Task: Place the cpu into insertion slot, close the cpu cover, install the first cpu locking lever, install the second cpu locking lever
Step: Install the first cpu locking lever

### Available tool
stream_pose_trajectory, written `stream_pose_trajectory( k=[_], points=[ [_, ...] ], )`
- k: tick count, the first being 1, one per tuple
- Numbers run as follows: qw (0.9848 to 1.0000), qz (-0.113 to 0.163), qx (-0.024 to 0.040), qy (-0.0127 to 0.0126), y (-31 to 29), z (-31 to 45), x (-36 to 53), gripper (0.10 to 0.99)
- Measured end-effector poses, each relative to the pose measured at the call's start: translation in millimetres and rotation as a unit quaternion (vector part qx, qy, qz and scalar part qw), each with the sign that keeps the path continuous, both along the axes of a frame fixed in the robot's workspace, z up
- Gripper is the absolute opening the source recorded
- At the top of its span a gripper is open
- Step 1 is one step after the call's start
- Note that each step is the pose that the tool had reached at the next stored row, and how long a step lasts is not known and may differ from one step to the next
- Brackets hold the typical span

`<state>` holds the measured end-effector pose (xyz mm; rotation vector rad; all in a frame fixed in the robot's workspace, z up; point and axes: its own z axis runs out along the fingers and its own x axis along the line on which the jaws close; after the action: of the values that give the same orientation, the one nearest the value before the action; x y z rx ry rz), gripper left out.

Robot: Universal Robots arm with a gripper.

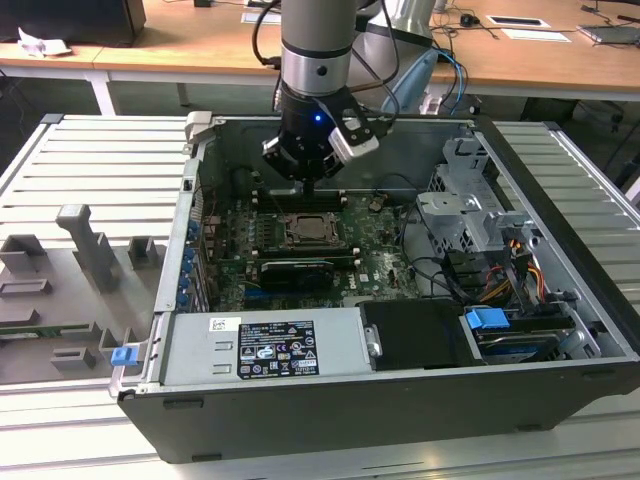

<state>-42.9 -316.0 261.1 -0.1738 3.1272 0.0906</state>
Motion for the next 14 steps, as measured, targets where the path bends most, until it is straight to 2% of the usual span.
stream_pose_trajectory(
  k=[5, 7, 11, 14],
  points=[
    [0.9990, 0.044, 0.0000, 0.0000, 0.0, 0.0, 0.0, 0.106],
    [0.9978, 0.066, 0.0000, 0.0000, 0.0, 0.0, 0.0, 0.106],
    [0.9973, 0.074, 0.0000, -0.0006, -0.6, 0.0, -2.2, 0.106],
    [0.9974, 0.072, 0.0005, -0.0010, -0.6, -0.1, -14.1, 0.106]
  ],
)
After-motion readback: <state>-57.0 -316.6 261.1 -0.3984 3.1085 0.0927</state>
